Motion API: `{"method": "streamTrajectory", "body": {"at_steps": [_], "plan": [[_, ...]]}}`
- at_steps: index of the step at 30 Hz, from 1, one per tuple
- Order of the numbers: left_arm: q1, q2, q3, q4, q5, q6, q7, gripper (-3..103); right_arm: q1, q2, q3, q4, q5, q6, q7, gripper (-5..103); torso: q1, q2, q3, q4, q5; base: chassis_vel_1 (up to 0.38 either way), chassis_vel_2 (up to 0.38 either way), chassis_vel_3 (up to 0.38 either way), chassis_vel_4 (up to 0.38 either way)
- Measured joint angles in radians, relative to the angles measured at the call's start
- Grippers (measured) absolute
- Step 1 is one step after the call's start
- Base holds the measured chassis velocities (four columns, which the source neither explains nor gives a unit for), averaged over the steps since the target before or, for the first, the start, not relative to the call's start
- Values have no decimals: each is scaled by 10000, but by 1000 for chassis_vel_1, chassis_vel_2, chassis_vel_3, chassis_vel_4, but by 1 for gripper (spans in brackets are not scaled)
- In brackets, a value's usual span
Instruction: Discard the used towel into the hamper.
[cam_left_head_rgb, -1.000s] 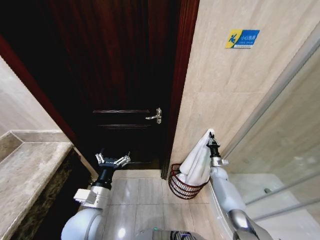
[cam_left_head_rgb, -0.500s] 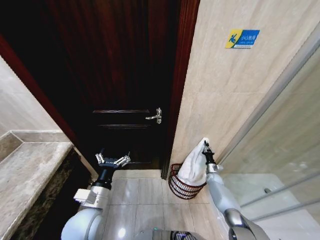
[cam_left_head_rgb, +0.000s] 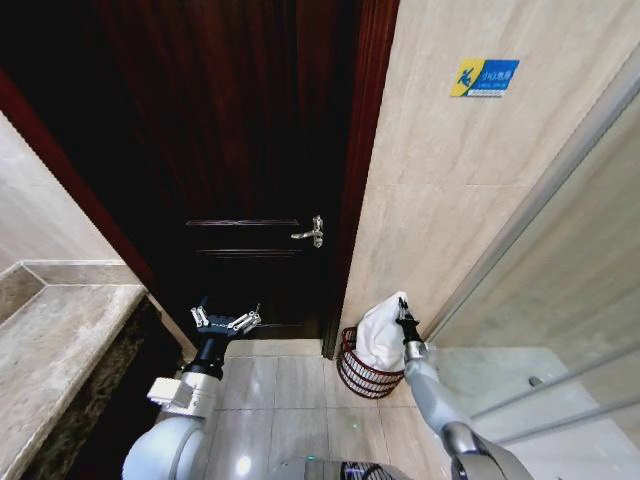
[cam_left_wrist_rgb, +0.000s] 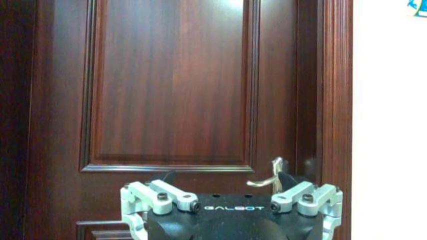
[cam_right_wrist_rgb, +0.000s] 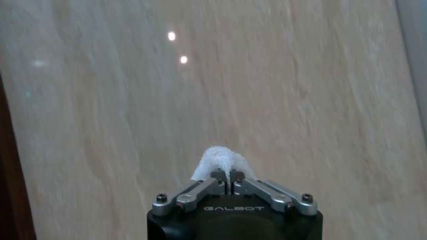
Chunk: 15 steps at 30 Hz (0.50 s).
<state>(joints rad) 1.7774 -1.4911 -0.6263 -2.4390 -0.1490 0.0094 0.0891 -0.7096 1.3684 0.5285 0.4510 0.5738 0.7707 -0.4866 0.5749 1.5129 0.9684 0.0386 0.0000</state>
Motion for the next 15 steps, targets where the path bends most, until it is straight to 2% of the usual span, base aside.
{"method": "streamTrajectory", "body": {"at_steps": [7, 10, 15], "plan": [[0, 0, 0, 0, 0, 0, 0, 100, 31, -197, 348, -562, -995, -831, 82, 2, 0, 0, 0, 0, 0, 0, 0, 0, 0], [0, 0, 0, 0, 0, 0, 0, 100, -2, -287, 501, -871, -1907, -1159, 428, 2, 0, 0, 0, -1, 0, 0, 0, 0, 0], [0, 0, 0, 0, 0, 0, 0, 100, -167, -338, 556, -831, -2654, -1604, 866, 2, 0, 0, 0, 0, 0, 0, 0, 0, 0]]}}
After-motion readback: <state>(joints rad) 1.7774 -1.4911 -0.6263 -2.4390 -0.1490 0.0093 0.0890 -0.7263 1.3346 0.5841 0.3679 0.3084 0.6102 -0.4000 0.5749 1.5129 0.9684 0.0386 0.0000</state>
